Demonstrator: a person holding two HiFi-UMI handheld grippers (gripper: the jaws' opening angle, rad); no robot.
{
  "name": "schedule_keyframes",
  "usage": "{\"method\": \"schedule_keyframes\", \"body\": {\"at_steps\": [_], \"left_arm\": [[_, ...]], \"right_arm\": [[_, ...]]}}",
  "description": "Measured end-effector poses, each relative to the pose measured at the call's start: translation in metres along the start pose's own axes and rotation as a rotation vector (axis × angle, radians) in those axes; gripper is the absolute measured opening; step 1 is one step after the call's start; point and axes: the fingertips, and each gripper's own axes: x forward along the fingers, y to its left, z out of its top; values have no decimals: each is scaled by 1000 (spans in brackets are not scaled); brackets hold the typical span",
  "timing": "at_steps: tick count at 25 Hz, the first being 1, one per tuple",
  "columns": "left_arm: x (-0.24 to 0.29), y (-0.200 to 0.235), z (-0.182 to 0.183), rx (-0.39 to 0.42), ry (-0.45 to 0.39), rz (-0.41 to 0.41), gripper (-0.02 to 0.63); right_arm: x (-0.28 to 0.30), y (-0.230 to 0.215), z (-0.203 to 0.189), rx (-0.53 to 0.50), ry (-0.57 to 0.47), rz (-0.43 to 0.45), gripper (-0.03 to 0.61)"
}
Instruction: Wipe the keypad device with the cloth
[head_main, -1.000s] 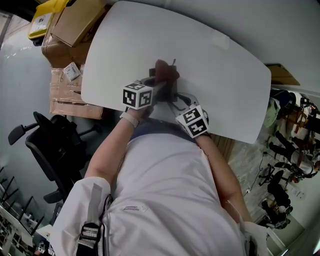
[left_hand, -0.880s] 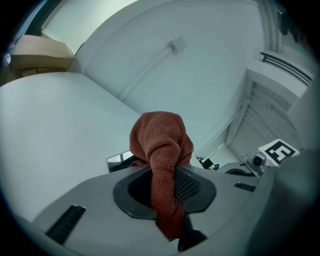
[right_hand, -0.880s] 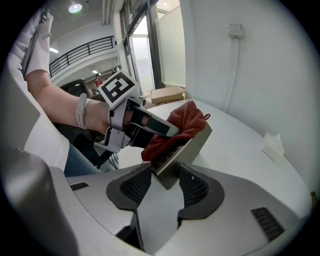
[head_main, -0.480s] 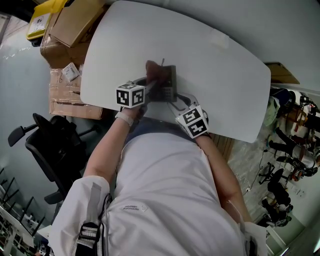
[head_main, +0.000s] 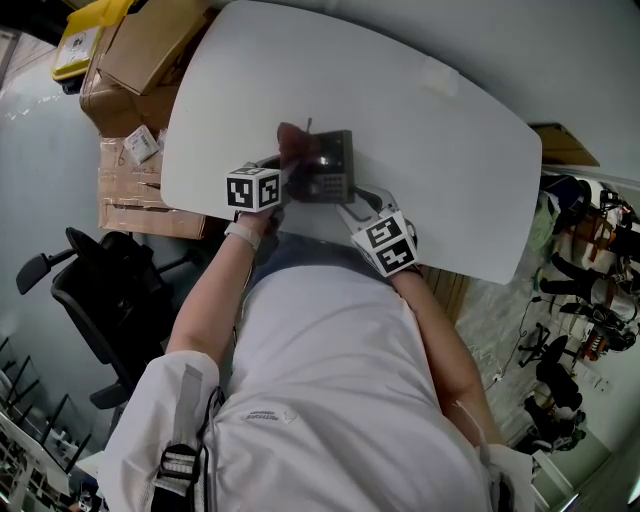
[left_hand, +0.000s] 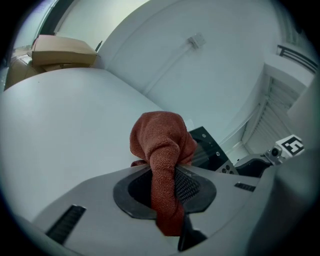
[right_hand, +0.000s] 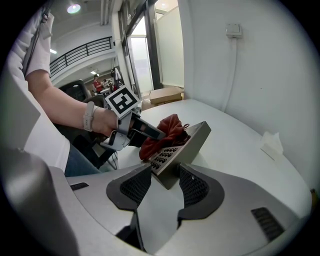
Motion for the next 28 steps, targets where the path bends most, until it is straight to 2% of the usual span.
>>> {"method": "schedule_keyframes", "body": {"at_steps": [4,8,12,18,20,23,28], "left_arm": [[1,3,-1,7,24,9,81],[-3,4,5,24,48,52,81],[-5,-28,30,5,-31,-58,81],[3,-82,60,76,-79,-189,81],[8,-91,63,99,-76,-200,81],[17,-90,57,128,-49,-176,81],[21,-84,53,80,-61,-179,81]], "right_arm": [[1,0,0,0,1,-5,153],[2,3,1,3,1,-1,153],[2,4,0,8,1,4,153],[3,5,1,9,0,-2,153],[3,5,0,10,1,-5,153],[2,6,0,12,0,-9,153],[1,5,1,14,-10,-7,153]]}}
